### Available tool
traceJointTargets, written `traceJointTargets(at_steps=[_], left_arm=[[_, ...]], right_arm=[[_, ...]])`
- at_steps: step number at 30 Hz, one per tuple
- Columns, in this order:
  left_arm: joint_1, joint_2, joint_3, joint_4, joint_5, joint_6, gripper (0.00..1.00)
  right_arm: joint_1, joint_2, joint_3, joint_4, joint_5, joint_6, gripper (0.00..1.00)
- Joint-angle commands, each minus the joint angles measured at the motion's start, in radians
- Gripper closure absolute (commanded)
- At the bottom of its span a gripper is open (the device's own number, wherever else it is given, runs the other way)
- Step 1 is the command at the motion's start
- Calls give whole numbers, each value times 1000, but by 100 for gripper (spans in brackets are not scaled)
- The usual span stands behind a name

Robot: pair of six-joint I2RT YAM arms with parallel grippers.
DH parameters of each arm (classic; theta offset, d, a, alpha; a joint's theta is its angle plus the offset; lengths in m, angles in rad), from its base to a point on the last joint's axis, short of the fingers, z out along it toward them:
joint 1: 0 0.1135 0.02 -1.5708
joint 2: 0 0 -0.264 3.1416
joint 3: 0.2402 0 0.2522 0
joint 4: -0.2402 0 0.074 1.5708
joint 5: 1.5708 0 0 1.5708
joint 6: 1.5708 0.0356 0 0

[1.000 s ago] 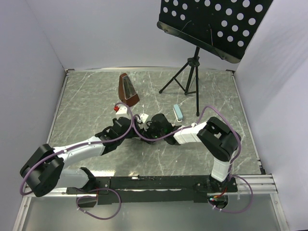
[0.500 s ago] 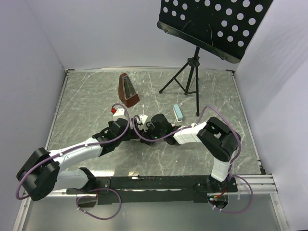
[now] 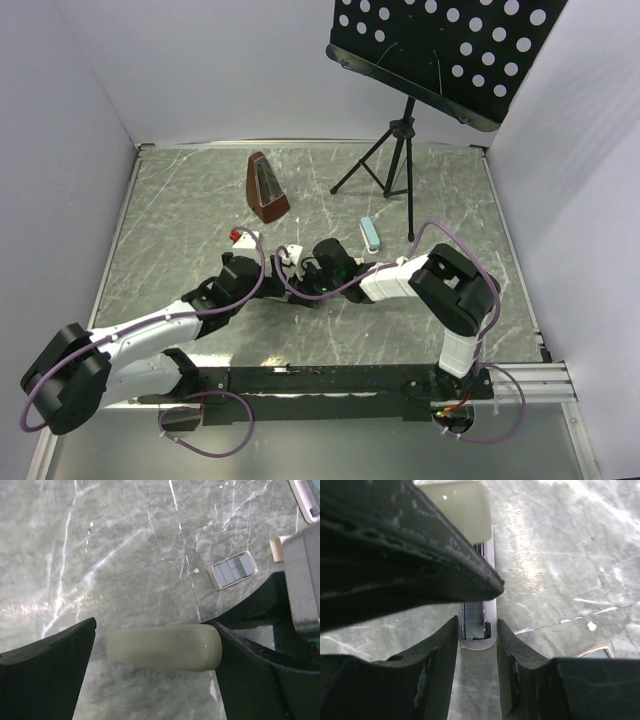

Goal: Load the staples into the stapler

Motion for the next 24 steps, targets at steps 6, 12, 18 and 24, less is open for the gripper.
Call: traceJointTargets(at_steps=[6,12,18,24], left_arm=[[-62,-26,-56,210,338,310,1],[-62,-49,-99,284,490,386,1],[-63,-14,-100,322,668,397,1],[-85,60,-57,302,731,411,1]], right_arm=[[-10,-3,32,25,8,24,98],[-19,-24,25,8,-15,-1,97],[-22,-29,23,5,-24,-7,97],[-27,-40,16,13,-20,-9,97]])
